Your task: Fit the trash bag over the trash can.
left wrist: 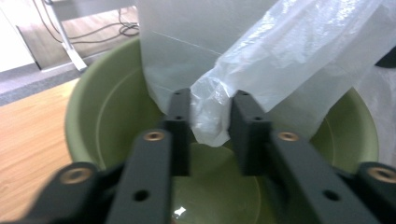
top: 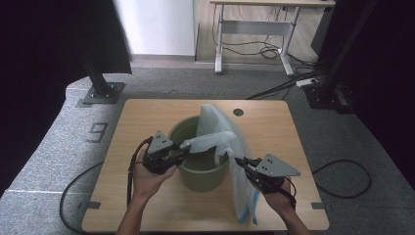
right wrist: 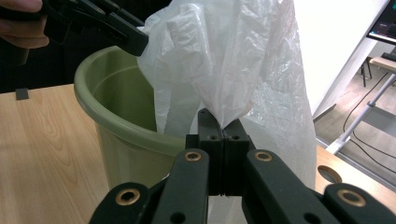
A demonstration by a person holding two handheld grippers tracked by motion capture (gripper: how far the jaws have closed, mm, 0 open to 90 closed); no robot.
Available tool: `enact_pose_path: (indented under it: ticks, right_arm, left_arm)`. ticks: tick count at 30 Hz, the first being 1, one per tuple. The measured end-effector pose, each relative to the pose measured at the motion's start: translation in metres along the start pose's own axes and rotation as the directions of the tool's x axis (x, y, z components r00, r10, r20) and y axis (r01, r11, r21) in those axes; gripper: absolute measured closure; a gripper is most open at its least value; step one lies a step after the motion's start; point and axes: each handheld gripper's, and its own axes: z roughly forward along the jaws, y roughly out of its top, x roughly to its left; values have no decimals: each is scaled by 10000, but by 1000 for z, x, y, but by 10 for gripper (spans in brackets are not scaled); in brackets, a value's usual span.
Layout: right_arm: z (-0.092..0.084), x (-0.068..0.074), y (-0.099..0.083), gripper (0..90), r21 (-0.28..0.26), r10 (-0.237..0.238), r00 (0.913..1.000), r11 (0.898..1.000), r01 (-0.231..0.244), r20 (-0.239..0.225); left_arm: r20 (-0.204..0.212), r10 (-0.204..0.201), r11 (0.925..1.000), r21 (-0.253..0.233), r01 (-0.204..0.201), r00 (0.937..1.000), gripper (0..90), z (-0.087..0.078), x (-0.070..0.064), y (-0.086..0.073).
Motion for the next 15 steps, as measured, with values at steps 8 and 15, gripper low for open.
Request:
enact_pose_path:
  ticks: [8,15]
  right_arm:
    - [2,-5,-3,872,240,-99,9999,9997,96,118]
    - [3,-14,4,829,115,189,9998,9998,-190,70]
  left_arm:
    - [-86,-121,9999,88,122,9999,898,0,0,-3]
    - [-212,-368,9993,-65,367,9991,900,-9,8,-7]
